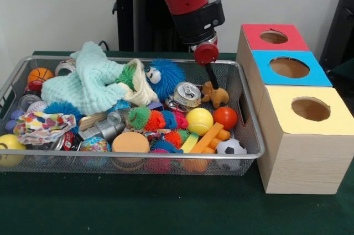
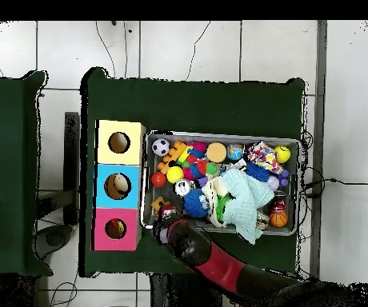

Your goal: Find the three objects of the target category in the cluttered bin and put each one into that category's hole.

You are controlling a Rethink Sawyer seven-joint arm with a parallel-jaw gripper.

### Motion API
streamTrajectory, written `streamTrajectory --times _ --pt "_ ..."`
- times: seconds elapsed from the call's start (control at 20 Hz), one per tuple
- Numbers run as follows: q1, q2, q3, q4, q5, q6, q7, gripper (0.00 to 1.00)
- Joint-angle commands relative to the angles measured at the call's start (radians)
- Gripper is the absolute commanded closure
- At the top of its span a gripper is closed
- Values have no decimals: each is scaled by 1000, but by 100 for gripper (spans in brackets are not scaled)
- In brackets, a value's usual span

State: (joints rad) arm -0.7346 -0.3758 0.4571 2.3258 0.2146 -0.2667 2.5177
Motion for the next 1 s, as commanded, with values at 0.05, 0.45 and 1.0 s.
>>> streamTrajectory --times 0.05,0.45,1.0 --pt "-18 83 85 -52 -25 -91 241 0" --pt "54 137 1 -147 -79 -262 211 0" --pt "216 87 -169 -181 11 -306 131 0"
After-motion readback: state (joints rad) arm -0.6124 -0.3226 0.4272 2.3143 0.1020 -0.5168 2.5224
